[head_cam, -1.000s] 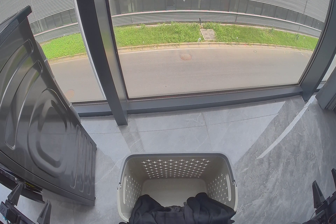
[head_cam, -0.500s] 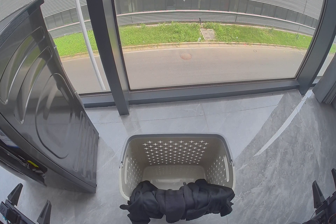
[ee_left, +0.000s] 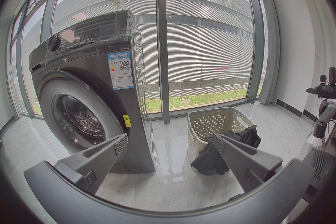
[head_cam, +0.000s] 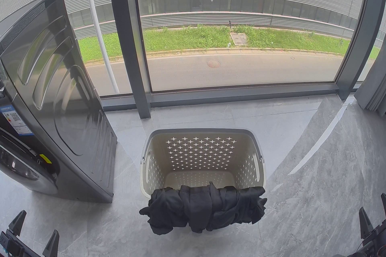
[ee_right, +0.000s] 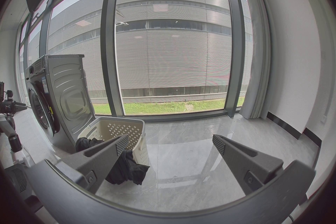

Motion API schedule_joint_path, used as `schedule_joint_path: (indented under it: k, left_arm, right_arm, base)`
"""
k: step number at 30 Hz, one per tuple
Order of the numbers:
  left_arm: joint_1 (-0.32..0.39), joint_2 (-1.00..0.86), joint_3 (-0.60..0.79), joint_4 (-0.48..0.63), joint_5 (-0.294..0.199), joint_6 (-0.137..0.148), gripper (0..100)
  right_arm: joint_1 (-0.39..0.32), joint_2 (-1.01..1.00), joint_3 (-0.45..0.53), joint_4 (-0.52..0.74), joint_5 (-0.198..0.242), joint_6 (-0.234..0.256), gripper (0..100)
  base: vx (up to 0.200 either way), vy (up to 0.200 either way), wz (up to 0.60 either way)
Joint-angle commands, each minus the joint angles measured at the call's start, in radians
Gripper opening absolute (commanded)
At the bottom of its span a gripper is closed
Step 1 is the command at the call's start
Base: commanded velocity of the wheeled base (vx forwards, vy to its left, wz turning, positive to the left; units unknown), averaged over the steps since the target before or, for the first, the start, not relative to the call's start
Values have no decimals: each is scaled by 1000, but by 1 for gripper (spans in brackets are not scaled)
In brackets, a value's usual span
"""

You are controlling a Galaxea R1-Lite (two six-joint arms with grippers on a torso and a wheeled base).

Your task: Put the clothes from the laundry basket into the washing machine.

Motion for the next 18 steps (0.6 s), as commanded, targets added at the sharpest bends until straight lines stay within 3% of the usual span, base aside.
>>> schedule_joint_path:
  k: [1,9,18]
  left_arm:
    - [1,-18,18,0,0,0,100]
    - [1,-18,18,0,0,-3,100]
    - [1,-18,18,0,-1,-8,100]
  right_arm:
    - [1,-18,18,-1,-1,0,100]
    - [1,-18,18,-1,1,0,100]
    - [1,-18,18,-1,-1,0,100]
  base:
    - [0,0,0]
    - [0,0,0]
    - [0,200,0]
